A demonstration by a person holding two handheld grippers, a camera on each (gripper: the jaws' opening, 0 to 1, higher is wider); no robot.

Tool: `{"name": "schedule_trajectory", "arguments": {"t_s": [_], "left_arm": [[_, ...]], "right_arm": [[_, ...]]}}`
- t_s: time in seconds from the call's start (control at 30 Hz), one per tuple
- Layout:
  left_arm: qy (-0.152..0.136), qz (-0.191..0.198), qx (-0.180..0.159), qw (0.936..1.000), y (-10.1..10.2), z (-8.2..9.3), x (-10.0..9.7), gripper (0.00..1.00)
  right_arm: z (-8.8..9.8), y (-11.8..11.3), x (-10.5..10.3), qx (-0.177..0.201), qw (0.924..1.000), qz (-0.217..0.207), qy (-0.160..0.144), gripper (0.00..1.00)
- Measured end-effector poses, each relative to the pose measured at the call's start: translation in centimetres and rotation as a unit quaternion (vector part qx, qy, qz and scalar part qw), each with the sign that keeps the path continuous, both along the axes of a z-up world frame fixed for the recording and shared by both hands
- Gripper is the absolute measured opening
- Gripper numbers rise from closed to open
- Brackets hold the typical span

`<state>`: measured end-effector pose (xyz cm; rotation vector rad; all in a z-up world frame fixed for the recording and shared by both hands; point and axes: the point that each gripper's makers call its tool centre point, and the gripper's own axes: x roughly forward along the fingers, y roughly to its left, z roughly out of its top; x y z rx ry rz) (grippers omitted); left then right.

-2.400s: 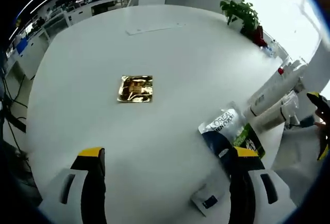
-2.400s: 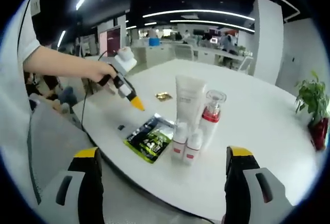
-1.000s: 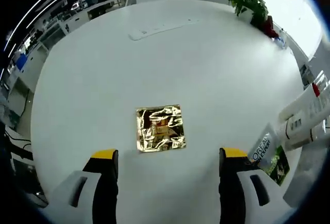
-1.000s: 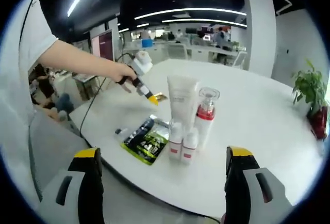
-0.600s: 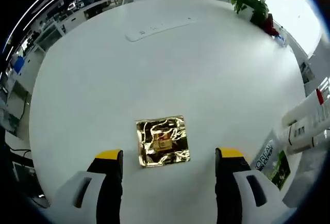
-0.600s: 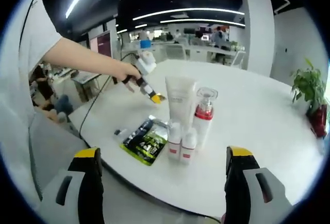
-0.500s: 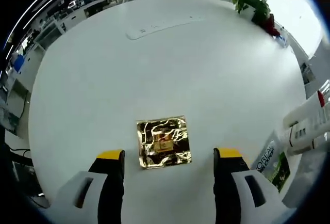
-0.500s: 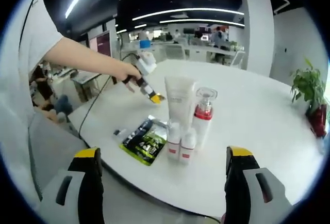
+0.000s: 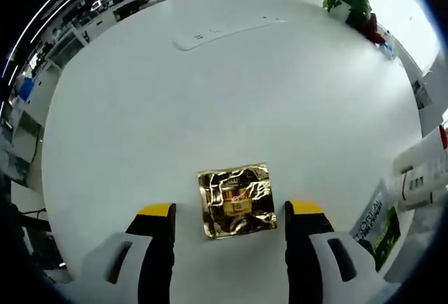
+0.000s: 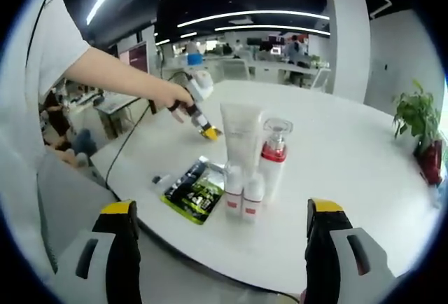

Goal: Arrange the skincare products in the storage area until every visible bottle or jar stands upright without overlapping.

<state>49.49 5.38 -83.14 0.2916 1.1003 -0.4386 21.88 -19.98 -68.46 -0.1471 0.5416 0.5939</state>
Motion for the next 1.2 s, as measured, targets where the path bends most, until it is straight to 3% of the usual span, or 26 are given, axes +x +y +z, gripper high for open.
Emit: {"name": "schedule_trajectory", "arguments": {"t_s": [0.13,0.23,0.9,1.2], "left_arm": [[-0.001,-0.001,0.004,1.0000,0.2,0.1,0.1,0.58],[-0.006,-0.013,0.003,0.9999,-0.1,0.4,0.0,0.42],[-0.004,0.037,-0.006,0.9993,1.0,0.9,0.1,0.41],[-0.006,0.041,-0.002,0.9991,1.2,1.5,-0.3,0.40]], "right_arm": [[0.0,0.0,0.0,-0.001,1.0000,-0.002,0.000,0.99],[0.0,-0.1,0.1,-0.002,1.0000,-0.002,-0.001,0.99],[0.0,0.0,0.0,-0.003,1.0000,0.000,-0.003,0.99],[0.1,-0.1,0.1,-0.002,1.0000,0.001,-0.008,0.99]]}}
